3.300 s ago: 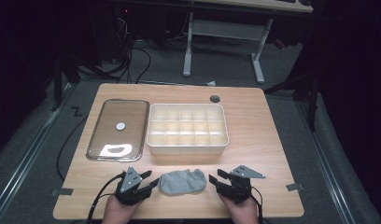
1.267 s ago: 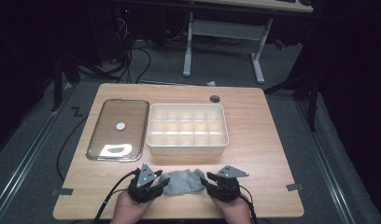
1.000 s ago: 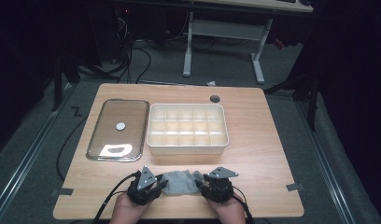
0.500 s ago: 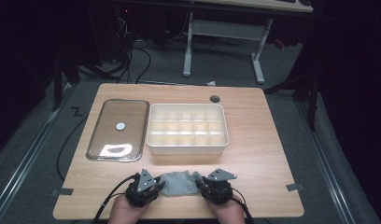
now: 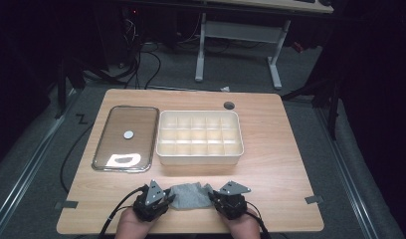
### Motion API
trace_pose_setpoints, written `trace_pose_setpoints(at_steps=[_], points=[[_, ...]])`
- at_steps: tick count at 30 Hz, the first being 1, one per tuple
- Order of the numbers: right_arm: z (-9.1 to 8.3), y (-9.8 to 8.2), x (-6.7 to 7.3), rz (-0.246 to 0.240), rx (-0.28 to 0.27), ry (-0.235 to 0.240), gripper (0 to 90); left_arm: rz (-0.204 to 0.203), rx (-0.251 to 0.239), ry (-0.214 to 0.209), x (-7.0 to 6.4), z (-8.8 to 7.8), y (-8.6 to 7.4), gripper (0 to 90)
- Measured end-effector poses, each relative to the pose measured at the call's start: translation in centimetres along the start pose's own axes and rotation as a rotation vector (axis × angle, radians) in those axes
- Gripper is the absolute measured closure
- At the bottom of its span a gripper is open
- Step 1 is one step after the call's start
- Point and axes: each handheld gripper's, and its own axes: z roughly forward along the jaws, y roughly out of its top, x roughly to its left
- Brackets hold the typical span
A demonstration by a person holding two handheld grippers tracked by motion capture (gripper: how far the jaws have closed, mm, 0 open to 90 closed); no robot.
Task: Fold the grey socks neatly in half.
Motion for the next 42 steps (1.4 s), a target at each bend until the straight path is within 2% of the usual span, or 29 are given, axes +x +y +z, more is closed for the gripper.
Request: trace_pose_setpoints(at_steps=[14, 27, 32, 34, 39, 40, 41, 42], points=[[-0.3, -0.1, -0.2, -0.001, -0.011, 0.009, 84.9, -0.022, 0.005, -0.01, 0.1, 0.0, 0.0, 69.7], [-1.5, -0.4, -1.5, 0.061, -0.042, 0.004, 85.5, -0.03, 0.0, -0.024, -0.2, 0.2, 0.1, 72.7], [-1.5, -0.5, -1.7, 0.062, -0.039, 0.016, 85.4, -0.036, 0.003, -0.02, -0.4, 0.2, 0.3, 72.4], [-1.5, -0.5, -1.6, 0.067, -0.038, 0.021, 85.5, -0.031, 0.008, -0.014, -0.6, 0.2, 0.7, 69.6], [-1.7, -0.7, -1.9, 0.077, -0.043, 0.031, 85.4, -0.051, -0.092, -0.009, -1.2, -0.7, 1.9, 63.2], [-1.7, -0.7, -1.8, 0.077, -0.044, 0.029, 85.4, -0.051, -0.092, -0.009, -1.2, -0.7, 1.9, 62.2], [-1.7, -0.7, -1.8, 0.078, -0.045, 0.03, 85.4, -0.07, -0.108, 0.01, -1.5, -0.6, 2.4, 61.8], [-1.7, -0.7, -1.8, 0.077, -0.046, 0.031, 85.4, -0.075, -0.101, 0.029, -1.8, -0.4, 2.7, 61.9]])
